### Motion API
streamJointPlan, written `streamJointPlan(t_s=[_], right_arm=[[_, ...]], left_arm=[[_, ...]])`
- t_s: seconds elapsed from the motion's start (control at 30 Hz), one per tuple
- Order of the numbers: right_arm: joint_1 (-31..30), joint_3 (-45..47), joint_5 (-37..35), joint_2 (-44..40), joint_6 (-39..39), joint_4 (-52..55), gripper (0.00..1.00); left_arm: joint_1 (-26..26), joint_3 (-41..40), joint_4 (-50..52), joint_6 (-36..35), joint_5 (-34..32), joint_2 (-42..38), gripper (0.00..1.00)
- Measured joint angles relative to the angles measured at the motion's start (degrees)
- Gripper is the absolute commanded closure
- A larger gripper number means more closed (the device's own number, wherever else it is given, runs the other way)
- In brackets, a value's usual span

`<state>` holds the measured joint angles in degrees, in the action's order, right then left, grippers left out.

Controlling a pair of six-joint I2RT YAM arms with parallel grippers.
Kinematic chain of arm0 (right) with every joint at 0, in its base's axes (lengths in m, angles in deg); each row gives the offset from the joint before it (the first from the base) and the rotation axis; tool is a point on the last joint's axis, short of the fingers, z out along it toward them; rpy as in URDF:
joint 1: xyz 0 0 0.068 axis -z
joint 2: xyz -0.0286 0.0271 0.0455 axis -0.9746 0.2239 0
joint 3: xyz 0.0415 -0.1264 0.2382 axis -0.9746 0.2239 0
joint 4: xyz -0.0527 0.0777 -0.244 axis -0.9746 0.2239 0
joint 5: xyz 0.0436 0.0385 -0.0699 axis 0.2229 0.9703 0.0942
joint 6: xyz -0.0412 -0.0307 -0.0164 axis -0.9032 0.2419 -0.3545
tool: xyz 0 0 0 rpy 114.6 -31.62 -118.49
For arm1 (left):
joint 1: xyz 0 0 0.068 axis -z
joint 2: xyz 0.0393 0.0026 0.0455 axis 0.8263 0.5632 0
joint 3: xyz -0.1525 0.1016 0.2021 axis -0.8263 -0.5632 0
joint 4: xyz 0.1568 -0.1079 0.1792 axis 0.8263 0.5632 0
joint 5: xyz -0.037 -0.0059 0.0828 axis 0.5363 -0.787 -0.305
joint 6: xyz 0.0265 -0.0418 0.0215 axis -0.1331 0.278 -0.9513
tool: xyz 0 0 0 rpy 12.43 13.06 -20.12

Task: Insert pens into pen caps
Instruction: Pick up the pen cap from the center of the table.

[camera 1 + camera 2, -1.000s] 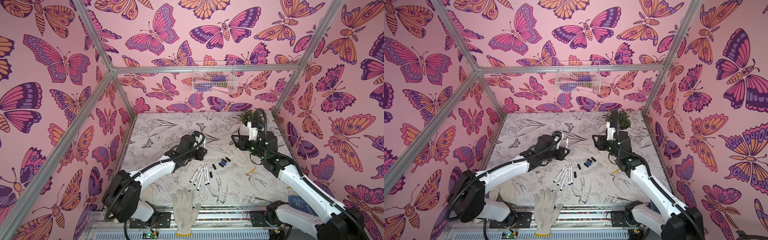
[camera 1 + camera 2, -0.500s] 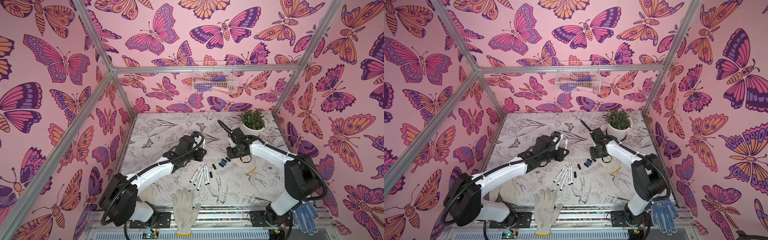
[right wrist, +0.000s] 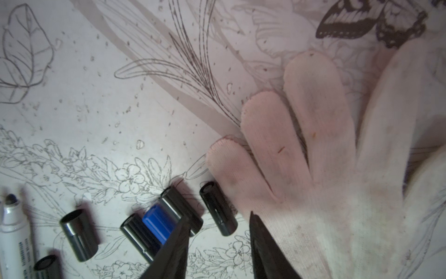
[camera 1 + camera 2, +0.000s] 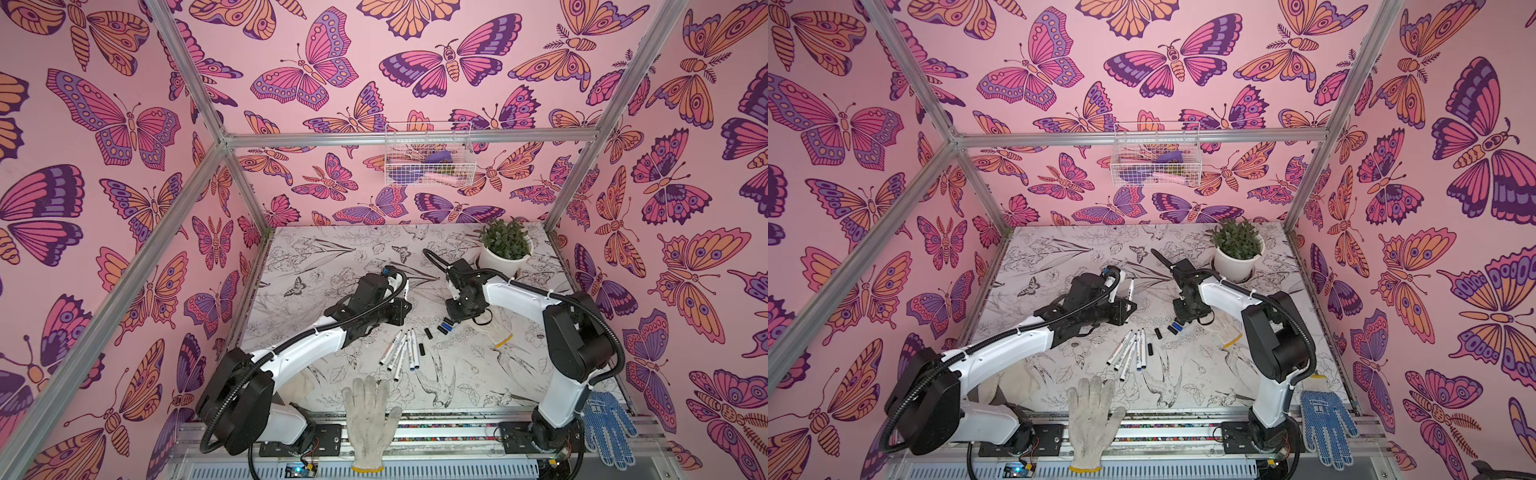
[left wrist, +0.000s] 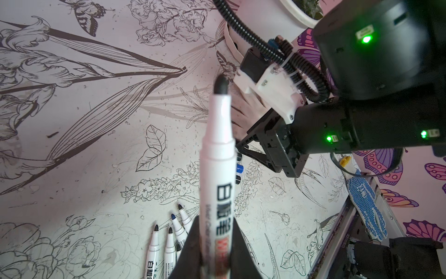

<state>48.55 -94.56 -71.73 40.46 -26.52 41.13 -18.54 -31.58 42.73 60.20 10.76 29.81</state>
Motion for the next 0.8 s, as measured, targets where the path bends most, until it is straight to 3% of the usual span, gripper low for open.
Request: streamJointPlan(t_s=[0.17, 0.8], right_arm=[[0.0, -2.0, -0.4, 2.1, -0.5, 0.0, 0.69], [0.0, -1.8, 0.3, 4.2, 0.2, -0.3, 0.71]], left_arm=[[0.0, -0.6, 0.2, 0.0, 0.0, -0.9, 1.00], [0.0, -0.8, 1.1, 0.0, 0.0, -1.4, 1.00]])
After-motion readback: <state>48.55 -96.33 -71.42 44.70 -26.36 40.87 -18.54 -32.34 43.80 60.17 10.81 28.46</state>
